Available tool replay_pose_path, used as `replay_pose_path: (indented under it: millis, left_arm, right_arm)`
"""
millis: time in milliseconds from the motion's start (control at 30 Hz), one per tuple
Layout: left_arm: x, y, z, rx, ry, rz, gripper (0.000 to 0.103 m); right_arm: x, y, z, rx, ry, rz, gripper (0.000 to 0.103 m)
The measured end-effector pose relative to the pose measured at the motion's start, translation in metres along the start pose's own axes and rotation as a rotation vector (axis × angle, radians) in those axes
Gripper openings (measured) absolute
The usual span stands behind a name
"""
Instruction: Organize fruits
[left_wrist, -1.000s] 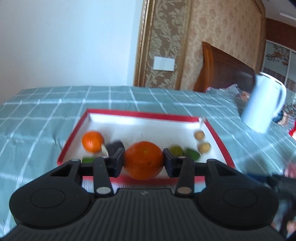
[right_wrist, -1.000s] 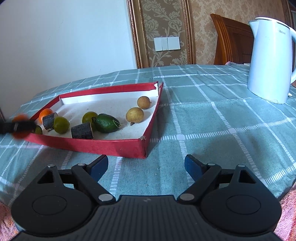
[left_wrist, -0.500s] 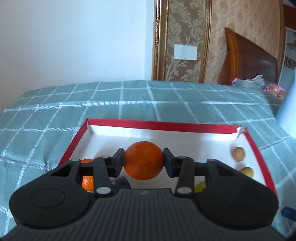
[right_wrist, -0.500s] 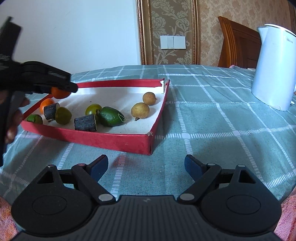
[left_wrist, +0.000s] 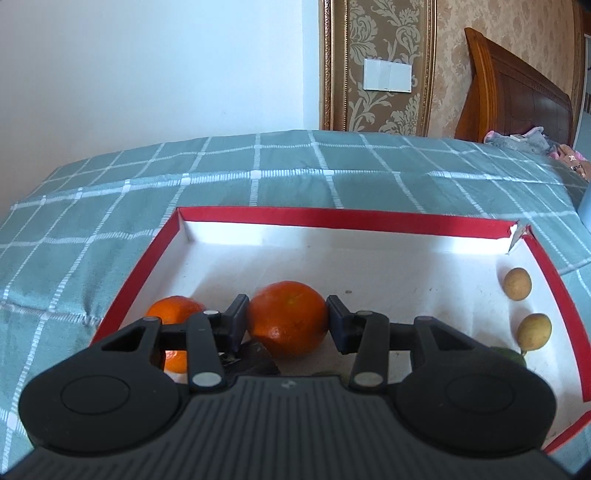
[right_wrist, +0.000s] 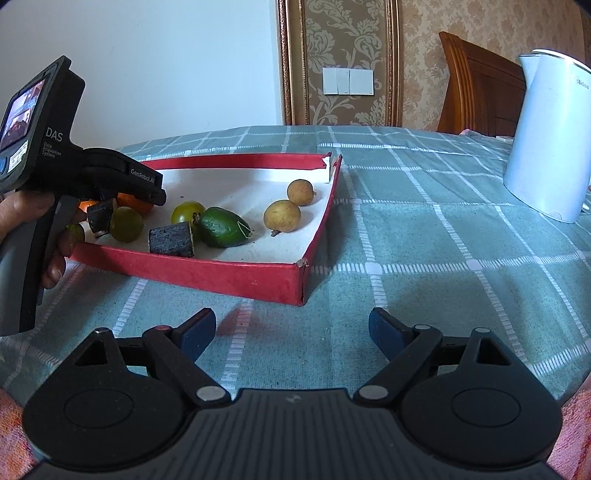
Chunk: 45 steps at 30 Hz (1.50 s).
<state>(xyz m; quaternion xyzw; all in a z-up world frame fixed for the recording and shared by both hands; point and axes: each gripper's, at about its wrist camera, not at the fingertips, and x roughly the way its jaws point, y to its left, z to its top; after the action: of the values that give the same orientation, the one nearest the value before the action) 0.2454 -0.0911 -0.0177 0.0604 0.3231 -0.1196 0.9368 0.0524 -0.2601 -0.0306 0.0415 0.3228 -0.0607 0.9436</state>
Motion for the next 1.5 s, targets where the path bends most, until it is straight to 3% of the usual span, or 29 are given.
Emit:
replay_pose_path:
  millis: [300,333,433,667,767,867,1033,1500]
  left_arm:
    - [-0.034,0.01,-0.006,-0.05,-0.05,0.008,0.061]
    - [-0.041,0.011,-0.007,-0.061,-0.066,0.011,0.068]
    - [-0.069,0.013,-0.013,-0.071,-0.126,0.029,0.073]
    - [-0.147,0.014,-0.042,-0.085,-0.214,0.037,0.098]
    - [-0.178,0.011,-0.062,-0.084,-0.241,0.043,0.1]
    - [-0.2,0.007,-0.08,-0.079,-0.236,0.073,0.103]
    - [-0.222,0.0,-0.108,-0.095,-0.215,0.058,0.103]
    - [-0.24,-0.011,-0.147,-0.054,-0.171,0.086,0.103]
  right_arm:
    - [0.003,0.003,0.0,-0.026,0.009,-0.006,0.095]
    - [0.003,0.003,0.0,-0.027,0.009,-0.006,0.095]
    - [0.003,0.004,0.0,-0.027,0.009,-0.006,0.096]
    - [0.001,0.001,-0.001,-0.011,0.002,0.0,0.096]
    - [-0.001,-0.001,0.0,0.007,-0.005,0.006,0.096]
    - [-0.007,-0.005,-0.001,0.044,-0.013,0.014,0.096]
    - [-0.028,-0.005,-0.011,0.108,-0.03,0.066,0.096]
    - [-0.069,0.039,-0.031,-0.016,-0.095,0.04,0.096]
